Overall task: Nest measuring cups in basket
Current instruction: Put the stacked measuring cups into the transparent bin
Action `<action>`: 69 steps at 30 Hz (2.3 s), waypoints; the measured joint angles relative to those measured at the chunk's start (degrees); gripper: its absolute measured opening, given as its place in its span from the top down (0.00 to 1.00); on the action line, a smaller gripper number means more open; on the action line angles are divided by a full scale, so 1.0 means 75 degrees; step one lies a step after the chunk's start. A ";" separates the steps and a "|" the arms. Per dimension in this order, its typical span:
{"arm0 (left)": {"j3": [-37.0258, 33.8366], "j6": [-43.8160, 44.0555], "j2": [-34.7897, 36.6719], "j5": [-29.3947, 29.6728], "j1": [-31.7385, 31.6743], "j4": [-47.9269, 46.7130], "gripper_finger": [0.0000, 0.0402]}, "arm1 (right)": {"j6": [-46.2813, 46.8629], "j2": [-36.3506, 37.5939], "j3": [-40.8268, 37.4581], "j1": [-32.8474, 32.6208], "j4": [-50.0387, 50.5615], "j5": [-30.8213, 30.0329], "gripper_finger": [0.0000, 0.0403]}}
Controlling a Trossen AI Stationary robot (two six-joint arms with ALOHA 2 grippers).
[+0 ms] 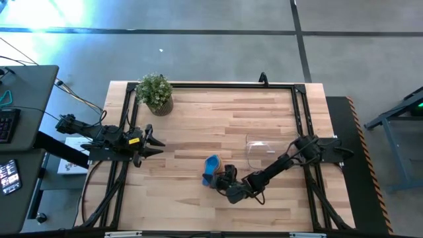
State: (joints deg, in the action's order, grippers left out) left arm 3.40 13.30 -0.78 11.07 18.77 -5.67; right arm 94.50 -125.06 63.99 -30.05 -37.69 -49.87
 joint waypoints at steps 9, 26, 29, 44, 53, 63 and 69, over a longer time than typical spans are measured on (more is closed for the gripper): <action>0.0000 0.0000 0.0001 -0.0001 0.0002 0.0000 0.70 | -0.0794 -0.0029 -0.0020 -0.0067 -0.0890 -0.0354 0.84; 0.0000 0.0000 0.0001 0.0000 0.0001 0.0002 0.70 | -0.3877 0.0565 -0.0326 -0.0058 -0.3543 -0.0890 0.84; 0.0000 0.0000 0.0001 0.0000 0.0002 0.0003 0.70 | -0.4206 0.0912 -0.0471 -0.0075 -0.3596 -0.1193 0.84; 0.0000 0.0000 0.0000 0.0000 -0.0001 0.0000 0.70 | -0.5383 0.3178 -0.1819 -0.0518 -0.3649 -0.2592 0.83; 0.0000 0.0000 -0.0001 0.0000 0.0000 0.0002 0.70 | -0.6282 0.5822 -0.3592 -0.0642 -0.3021 -0.2277 0.83; 0.0000 0.0000 -0.0002 0.0000 0.0002 0.0000 0.70 | -0.5627 1.0149 -0.4401 0.0067 0.2244 -0.0145 0.83; 0.0000 0.0000 -0.0002 0.0000 0.0001 0.0001 0.70 | -0.4704 1.1903 -0.3520 0.1024 0.6783 0.1949 0.83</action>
State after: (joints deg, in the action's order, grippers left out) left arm 3.40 13.30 -0.80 11.07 18.78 -5.67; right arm 59.22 -35.78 37.59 -22.37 13.18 -35.25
